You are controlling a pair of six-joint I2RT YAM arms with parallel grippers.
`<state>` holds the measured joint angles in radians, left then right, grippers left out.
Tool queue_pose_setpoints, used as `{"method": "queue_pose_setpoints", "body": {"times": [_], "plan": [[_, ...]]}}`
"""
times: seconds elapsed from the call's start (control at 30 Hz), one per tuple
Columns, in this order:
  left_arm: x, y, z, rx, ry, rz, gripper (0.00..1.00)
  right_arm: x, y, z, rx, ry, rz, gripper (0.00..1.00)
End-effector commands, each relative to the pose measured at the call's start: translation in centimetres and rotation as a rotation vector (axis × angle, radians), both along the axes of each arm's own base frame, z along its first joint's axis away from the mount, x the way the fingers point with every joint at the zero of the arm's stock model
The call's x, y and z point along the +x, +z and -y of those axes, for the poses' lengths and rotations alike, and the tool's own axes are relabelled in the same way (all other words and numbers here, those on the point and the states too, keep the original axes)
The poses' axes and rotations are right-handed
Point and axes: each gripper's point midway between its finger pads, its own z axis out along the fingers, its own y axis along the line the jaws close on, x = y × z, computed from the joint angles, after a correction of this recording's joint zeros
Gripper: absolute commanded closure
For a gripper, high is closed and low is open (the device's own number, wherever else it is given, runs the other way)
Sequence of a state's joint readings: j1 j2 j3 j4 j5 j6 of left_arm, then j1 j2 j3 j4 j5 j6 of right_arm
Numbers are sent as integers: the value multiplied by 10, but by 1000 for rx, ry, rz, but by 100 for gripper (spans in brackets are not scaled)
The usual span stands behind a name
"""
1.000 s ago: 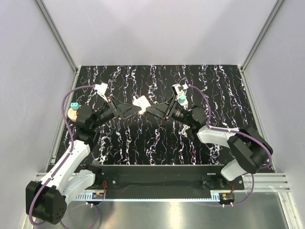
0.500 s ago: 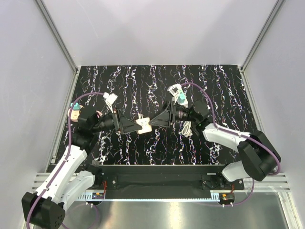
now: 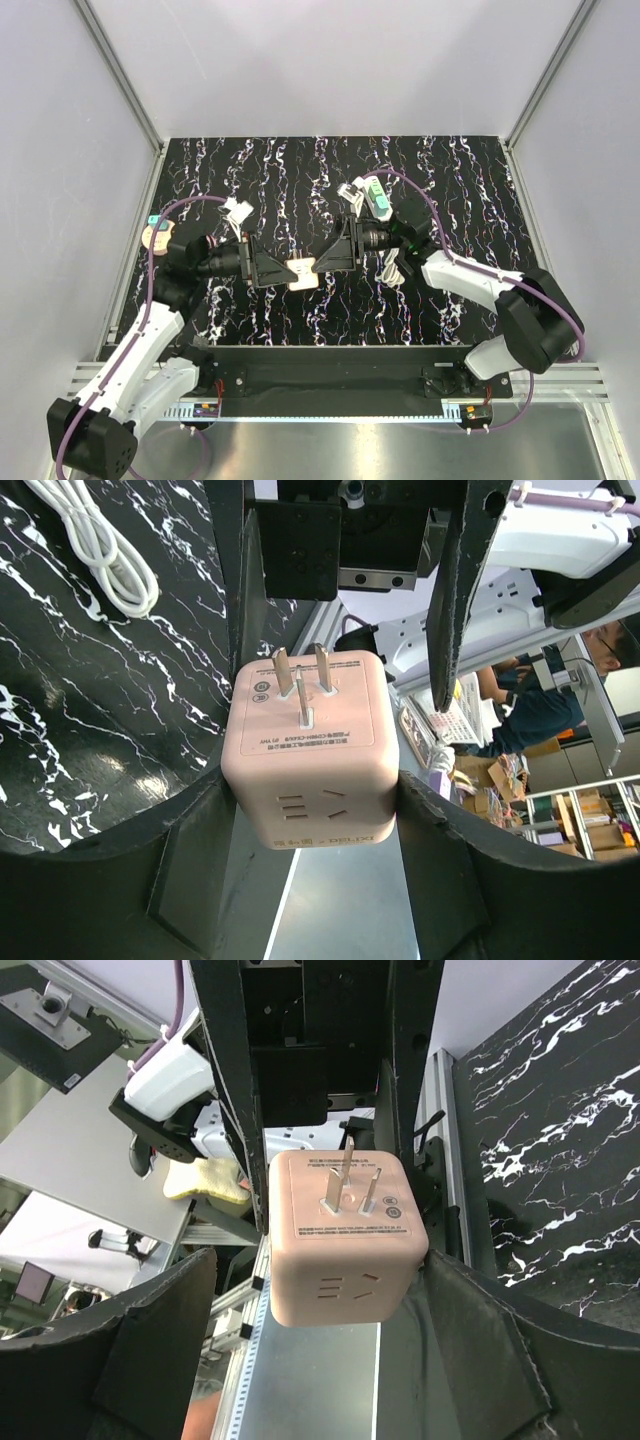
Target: Insert the plug
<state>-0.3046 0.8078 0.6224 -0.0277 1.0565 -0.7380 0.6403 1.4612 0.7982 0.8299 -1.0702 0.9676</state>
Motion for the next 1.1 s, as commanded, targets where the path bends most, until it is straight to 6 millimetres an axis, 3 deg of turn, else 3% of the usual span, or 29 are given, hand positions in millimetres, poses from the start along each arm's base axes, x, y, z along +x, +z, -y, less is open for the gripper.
{"method": "queue_pose_setpoints", "body": {"times": [0.0, 0.23, 0.53, 0.7, 0.8, 0.83, 0.87, 0.9, 0.93, 1.0, 1.07], "plan": [[-7, 21, 2, -30, -67, 74, 100, -4, 18, -1, 35, 62, 86, 10], [-7, 22, 3, -31, -87, 70, 100, -9, 24, -2, 43, 98, 110, 13], [-5, 23, 6, -32, -108, 59, 100, -12, 16, -6, 32, 125, 89, 11], [-5, 23, 7, -31, -114, 59, 100, -18, 21, -7, 39, 157, 105, 19], [-3, 23, 7, -30, -111, 50, 100, -23, 22, -9, 43, 174, 106, 58], [-2, 22, 8, -30, -108, 32, 100, -23, 23, -8, 48, 168, 113, 79], [-1, 22, 8, -31, -107, 20, 96, -22, 24, -9, 50, 162, 110, 86], [1, 24, 8, -32, -98, 15, 86, -23, 24, -9, 52, 161, 108, 92], [4, 24, 9, -30, -86, -6, 56, -22, 28, -8, 72, 152, 125, 100], [12, 29, 7, -23, -32, -16, 46, -18, 34, -11, 91, 113, 94, 100], [23, 36, 4, -25, 45, -23, 26, -11, 47, -13, 150, 58, 78, 100]]}}
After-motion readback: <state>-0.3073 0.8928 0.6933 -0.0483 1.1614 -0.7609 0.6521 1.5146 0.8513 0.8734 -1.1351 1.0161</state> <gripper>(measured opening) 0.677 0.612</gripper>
